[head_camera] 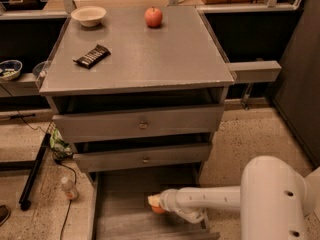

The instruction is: Place orange into bottom drawer

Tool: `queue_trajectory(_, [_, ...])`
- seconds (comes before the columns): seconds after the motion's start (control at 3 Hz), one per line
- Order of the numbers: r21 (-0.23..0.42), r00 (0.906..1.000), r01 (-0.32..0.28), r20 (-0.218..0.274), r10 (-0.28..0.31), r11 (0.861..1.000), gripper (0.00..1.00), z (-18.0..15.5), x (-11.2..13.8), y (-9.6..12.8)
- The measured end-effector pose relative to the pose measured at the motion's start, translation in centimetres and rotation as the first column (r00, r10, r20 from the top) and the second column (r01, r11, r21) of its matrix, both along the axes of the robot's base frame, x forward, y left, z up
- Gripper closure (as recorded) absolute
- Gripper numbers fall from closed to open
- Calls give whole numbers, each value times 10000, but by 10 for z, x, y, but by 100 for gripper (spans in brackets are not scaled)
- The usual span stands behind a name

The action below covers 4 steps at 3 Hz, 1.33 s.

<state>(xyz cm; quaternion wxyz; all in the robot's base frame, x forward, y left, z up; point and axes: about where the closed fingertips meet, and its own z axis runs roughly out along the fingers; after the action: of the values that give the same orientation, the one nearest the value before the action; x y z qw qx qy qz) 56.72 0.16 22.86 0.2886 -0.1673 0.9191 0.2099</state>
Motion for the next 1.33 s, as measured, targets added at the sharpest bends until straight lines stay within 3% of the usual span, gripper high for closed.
queue_trajectory(1.33, [311, 9964, 535, -672, -513, 9981, 100, -53, 1, 11])
